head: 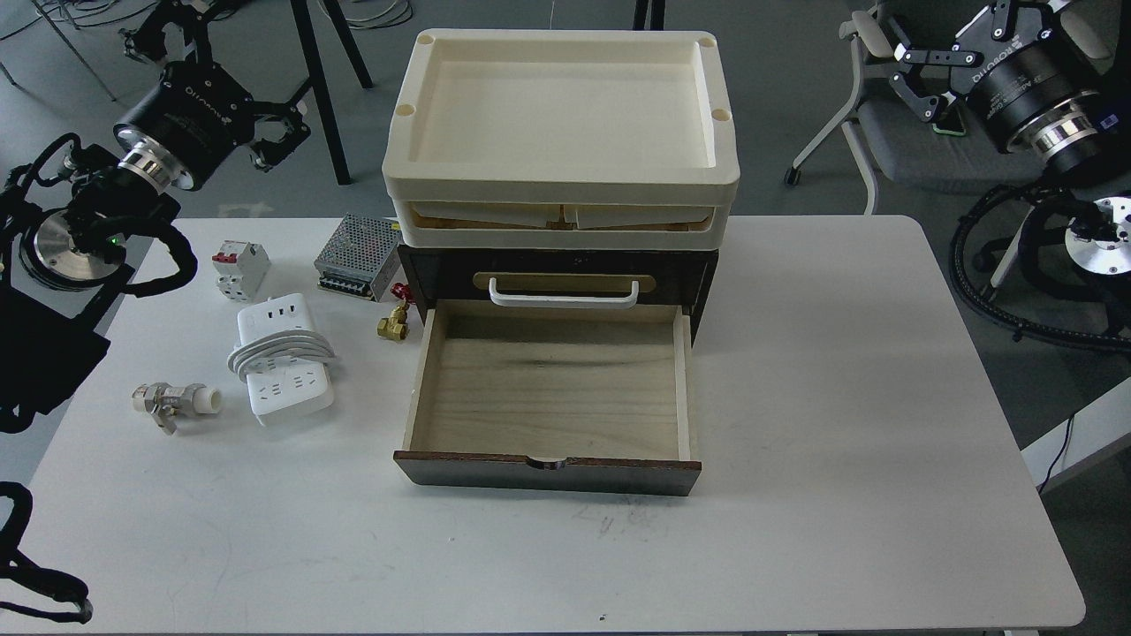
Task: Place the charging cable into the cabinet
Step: 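Move the left gripper forward toward the white charger and cable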
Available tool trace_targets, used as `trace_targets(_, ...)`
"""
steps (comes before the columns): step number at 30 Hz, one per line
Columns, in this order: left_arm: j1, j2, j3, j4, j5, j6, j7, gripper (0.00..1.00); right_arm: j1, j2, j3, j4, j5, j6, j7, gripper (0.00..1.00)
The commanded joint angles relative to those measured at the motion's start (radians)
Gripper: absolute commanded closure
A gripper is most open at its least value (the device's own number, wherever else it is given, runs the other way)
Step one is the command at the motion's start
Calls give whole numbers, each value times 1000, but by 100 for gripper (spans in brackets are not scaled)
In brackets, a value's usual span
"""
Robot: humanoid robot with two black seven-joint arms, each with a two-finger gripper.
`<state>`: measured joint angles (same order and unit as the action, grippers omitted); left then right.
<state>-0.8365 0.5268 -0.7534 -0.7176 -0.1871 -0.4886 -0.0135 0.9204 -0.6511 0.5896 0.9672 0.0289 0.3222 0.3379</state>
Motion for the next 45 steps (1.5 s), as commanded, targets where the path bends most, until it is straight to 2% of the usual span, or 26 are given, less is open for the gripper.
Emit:
trace_targets(1,2,-2,2,6,0,0,-17,0,-5,1,10,-4,0,6,-7,0)
trace_targets(5,10,-2,5,12,-3,0,-13,0,-12,2,9,-1,2,-5,-5,0)
trace_targets(8,14,-4,-3,79,-43,0,-19,0,-28,1,13,7,5,-5,0,0)
trace_targets(12,5,-117,-7,147,-106,0,-19,0,-34,1,18,7,6,-18,3,0)
trace_targets(14,8,-152,-32,144,-106,0,-43,0,-35,1,24,8,8,-26,3,0)
trace_targets(15,11,-162,-55,133,-106,0,-80,0,-41,1,32,10,8,-29,3,0)
trace_targets(17,40,-156,-96,51,-107,0,-149,0,-54,-1,61,13,9,-34,3,0)
trace_targets(18,66,-148,-118,-14,-106,0,-166,0,-61,-2,76,13,9,-35,3,0)
trace_targets(21,167,-108,-217,-250,-101,0,-172,0,-90,-9,124,42,9,-58,3,0)
trace_targets(23,217,-90,-245,-347,-89,0,-172,0,-107,-12,144,64,8,-75,3,0)
trace_targets(27,243,-25,-267,-379,-22,0,-178,0,-126,-13,151,99,9,-110,3,0)
trace_targets(30,269,41,-319,-393,99,0,-181,0,-150,-15,160,136,8,-135,6,0)
trace_targets(33,287,102,-386,-408,385,0,-192,0,-175,-30,179,156,8,-141,6,0)
trace_targets(36,303,140,-434,-437,796,0,-238,0,-184,-51,193,166,8,-141,6,0)
trace_targets(39,350,215,-498,-522,1085,0,-327,0,-190,-77,205,169,8,-141,7,0)
trace_targets(45,402,406,-512,-641,1316,0,-353,0,-251,-85,248,173,8,-140,13,0)
